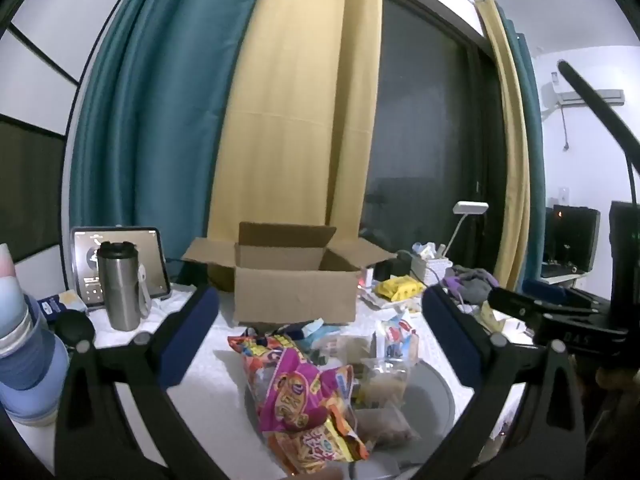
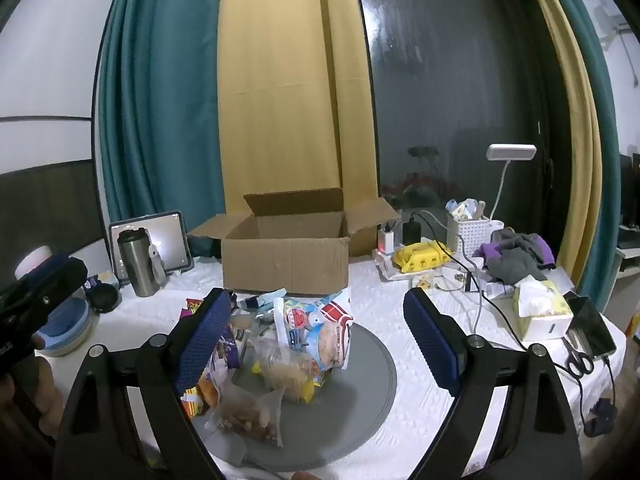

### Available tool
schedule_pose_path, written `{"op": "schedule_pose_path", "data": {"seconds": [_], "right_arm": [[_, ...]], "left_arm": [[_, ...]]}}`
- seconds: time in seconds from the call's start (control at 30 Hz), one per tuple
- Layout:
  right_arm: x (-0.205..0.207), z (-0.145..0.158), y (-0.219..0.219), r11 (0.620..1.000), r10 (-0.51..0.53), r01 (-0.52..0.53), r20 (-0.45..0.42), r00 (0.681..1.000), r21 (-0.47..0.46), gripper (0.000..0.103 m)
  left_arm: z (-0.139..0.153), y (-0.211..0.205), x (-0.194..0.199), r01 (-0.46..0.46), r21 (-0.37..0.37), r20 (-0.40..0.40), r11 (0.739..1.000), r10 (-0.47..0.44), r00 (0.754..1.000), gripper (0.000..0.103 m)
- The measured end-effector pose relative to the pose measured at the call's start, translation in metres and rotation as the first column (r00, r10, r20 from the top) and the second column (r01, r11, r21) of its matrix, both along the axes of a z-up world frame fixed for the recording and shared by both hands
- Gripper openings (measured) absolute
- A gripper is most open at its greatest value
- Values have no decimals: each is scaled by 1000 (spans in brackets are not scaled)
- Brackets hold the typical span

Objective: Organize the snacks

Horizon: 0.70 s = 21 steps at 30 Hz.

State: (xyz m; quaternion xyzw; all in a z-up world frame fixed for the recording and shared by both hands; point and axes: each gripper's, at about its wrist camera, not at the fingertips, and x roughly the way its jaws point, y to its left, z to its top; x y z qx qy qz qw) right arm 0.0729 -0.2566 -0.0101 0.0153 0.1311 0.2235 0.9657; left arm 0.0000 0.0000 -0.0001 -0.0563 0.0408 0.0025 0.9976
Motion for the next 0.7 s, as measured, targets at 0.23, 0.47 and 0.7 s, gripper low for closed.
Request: {"op": "schedule_pose_path", "data": {"seconds": [0.23, 0.47, 0.7], "right_arm": [[1, -3, 0, 1000, 0, 0, -5, 1000, 0, 91], [2, -4, 1, 1000, 3, -3, -13, 1000, 0, 91], [3, -4, 1, 1000, 4, -4, -14, 1000, 0, 91]], "left_arm": [[-4, -2, 5, 6, 1, -6, 1000, -6, 1000, 102], [2, 1, 4, 5, -1, -11, 1000, -5, 1000, 102], [2, 2, 4, 6, -2, -11, 1000, -6, 1000, 102]]}}
